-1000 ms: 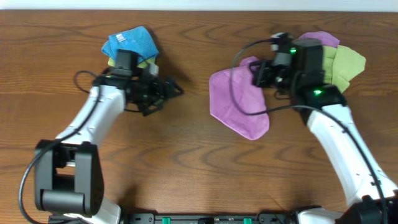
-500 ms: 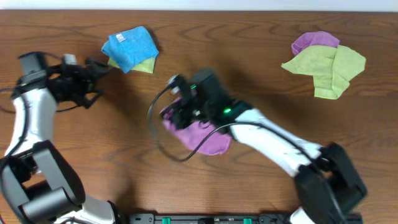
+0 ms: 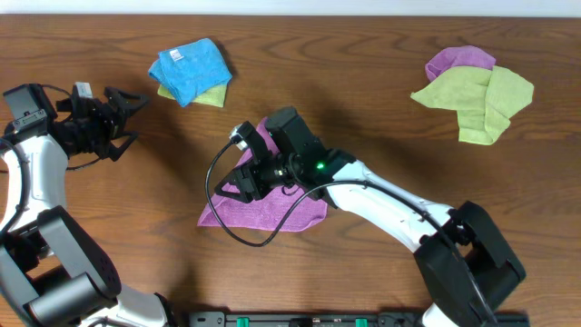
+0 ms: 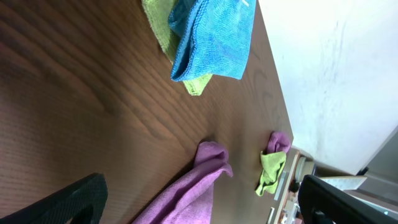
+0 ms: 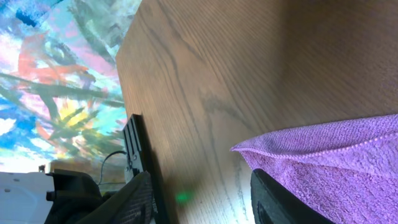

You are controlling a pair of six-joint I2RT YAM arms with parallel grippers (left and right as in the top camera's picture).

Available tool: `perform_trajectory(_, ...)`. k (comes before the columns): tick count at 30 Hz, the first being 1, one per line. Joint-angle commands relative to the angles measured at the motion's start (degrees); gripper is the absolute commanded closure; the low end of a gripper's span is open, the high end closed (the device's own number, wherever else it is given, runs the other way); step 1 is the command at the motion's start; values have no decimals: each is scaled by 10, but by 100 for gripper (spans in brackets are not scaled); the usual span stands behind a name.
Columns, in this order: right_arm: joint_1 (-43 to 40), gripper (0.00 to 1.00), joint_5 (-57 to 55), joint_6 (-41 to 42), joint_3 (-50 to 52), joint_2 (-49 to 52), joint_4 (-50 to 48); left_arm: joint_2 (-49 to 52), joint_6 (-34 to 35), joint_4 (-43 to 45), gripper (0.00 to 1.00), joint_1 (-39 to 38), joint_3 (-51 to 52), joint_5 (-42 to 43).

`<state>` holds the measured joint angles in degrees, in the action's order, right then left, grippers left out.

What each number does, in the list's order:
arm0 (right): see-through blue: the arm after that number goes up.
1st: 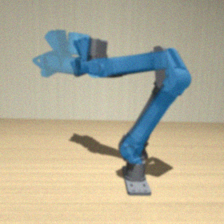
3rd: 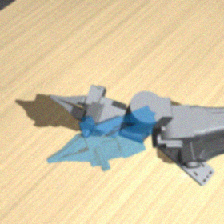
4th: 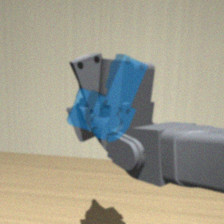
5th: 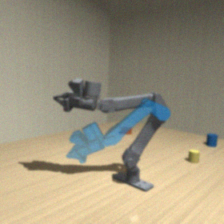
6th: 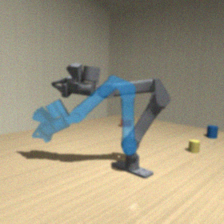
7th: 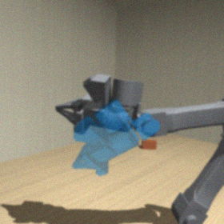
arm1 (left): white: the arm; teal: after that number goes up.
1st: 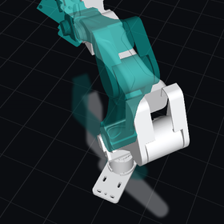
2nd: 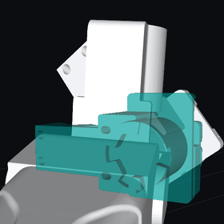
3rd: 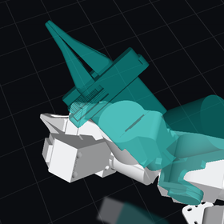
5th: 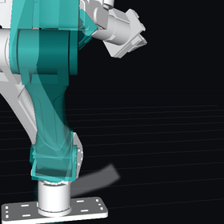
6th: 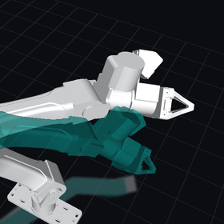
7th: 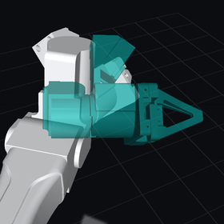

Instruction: Fold the cloth

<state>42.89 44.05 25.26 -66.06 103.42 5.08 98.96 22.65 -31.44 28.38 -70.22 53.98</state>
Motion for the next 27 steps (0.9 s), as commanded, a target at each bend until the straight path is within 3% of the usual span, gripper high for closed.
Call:
perform_trajectory(1,-10,53,5,0,-16,-9,7,2,-20,-5,1,1,-13,12)
perform_trajectory(3,-26,53,-6,0,-17,-15,34,3,-45,-24,2,1,-13,11)
perform_trajectory(7,-75,51,-54,-9,-17,-51,137,3,-165,-108,4,1,-13,5)
perform_trajectory(15,-131,46,-151,-108,-16,-171,363,3,-349,-301,4,-3,-12,-94)
perform_trajectory(20,-132,41,-192,-120,-4,-220,457,3,-395,-344,5,-25,19,-96)
perform_trajectory(27,-133,44,-199,-63,100,-299,447,2,-405,-310,4,-48,145,-85)
